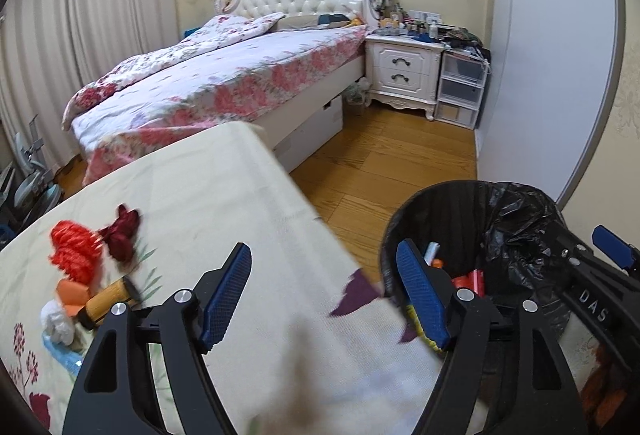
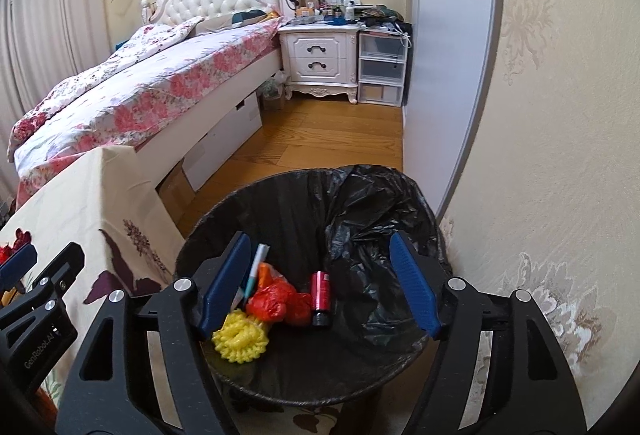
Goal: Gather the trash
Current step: 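Move both open tools back over the trash on the bed, then lower the left tool onto the blue tube and close it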
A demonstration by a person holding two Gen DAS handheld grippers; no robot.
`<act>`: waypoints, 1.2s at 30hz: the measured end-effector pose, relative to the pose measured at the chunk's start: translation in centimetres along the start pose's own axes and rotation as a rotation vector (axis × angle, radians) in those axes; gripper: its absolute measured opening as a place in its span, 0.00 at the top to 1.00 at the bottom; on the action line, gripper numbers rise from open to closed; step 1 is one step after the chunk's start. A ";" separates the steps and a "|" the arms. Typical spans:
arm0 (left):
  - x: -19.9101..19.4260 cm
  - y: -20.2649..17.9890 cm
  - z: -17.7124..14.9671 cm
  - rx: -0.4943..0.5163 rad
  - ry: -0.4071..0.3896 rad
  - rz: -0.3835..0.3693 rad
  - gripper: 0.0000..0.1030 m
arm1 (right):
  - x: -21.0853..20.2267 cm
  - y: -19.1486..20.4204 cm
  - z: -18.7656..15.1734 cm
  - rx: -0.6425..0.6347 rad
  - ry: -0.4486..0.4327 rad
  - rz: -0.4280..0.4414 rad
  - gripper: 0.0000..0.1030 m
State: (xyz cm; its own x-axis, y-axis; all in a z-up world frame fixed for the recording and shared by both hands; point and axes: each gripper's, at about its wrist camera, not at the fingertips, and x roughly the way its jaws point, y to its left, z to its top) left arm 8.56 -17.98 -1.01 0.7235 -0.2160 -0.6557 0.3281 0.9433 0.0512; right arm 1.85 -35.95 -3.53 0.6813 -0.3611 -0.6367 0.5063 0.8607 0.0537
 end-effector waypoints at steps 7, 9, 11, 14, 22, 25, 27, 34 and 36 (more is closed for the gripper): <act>-2.0 3.9 -2.0 -0.067 0.023 0.073 0.29 | -1.5 3.9 -1.0 -0.068 0.011 0.077 0.31; -2.4 4.9 -2.5 -0.084 0.030 0.093 0.29 | -2.0 5.3 -1.4 -0.093 0.014 0.105 0.31; -2.9 6.1 -3.2 -0.100 0.038 0.118 0.29 | -2.5 6.8 -1.8 -0.118 0.019 0.137 0.31; -3.7 7.7 -4.1 -0.128 0.048 0.152 0.29 | -3.2 8.7 -2.4 -0.153 0.027 0.179 0.31; -4.9 11.9 -6.6 -0.218 0.095 0.235 0.29 | -4.6 14.1 -4.1 -0.246 0.055 0.285 0.31; -5.2 13.9 -7.6 -0.254 0.119 0.263 0.29 | -4.9 15.7 -4.6 -0.273 0.065 0.310 0.31; -5.1 15.0 -8.0 -0.276 0.138 0.275 0.29 | -4.9 16.5 -4.8 -0.288 0.070 0.323 0.31; -3.8 17.4 -8.2 -0.366 0.209 0.267 0.29 | -4.8 17.9 -5.3 -0.308 0.089 0.353 0.31; -3.4 17.6 -8.1 -0.376 0.223 0.270 0.29 | -4.8 18.1 -5.3 -0.310 0.089 0.357 0.31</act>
State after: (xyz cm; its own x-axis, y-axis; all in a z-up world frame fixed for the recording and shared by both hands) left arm 6.95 1.41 -3.95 0.5918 0.0686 -0.8032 -0.1235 0.9923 -0.0062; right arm 4.94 -16.72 -3.59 0.7292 -0.0035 -0.6843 0.0587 0.9966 0.0575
